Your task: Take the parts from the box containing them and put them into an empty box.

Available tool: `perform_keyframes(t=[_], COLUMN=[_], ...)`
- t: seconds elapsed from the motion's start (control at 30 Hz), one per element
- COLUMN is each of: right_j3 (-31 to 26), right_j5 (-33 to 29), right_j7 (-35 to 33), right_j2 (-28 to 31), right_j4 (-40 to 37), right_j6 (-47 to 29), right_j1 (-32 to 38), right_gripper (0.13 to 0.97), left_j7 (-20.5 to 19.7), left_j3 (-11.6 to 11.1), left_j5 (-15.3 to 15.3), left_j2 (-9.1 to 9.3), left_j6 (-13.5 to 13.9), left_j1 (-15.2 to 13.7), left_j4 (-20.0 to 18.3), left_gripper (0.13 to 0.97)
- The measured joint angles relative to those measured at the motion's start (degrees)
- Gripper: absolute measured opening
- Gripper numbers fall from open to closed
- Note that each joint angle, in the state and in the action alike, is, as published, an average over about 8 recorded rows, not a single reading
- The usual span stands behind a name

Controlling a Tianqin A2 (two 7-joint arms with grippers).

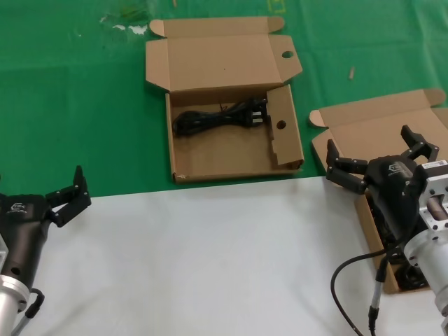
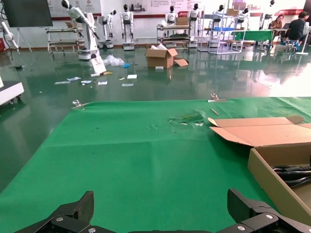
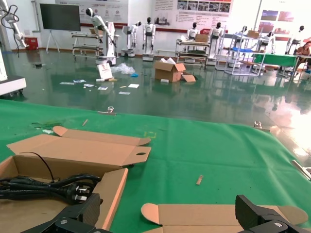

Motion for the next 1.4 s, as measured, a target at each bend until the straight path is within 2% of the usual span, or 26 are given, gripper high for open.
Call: perform_keyframes(t=[1.4], right_j3=[0.0], right_j5=[0.0], right_j7=[0.0], right_j2=[0.0], right_j4=[0.0], right_j6=[0.01], right_j1=[-0.01], right_gripper=[0.966], left_j7=[-0.02], left_j3=[0.0], left_j5=[0.0], left_j2=[0.0], left_j6=[0.0], left_j1=[0.0], left_j4=[0.0], left_gripper=[0.966])
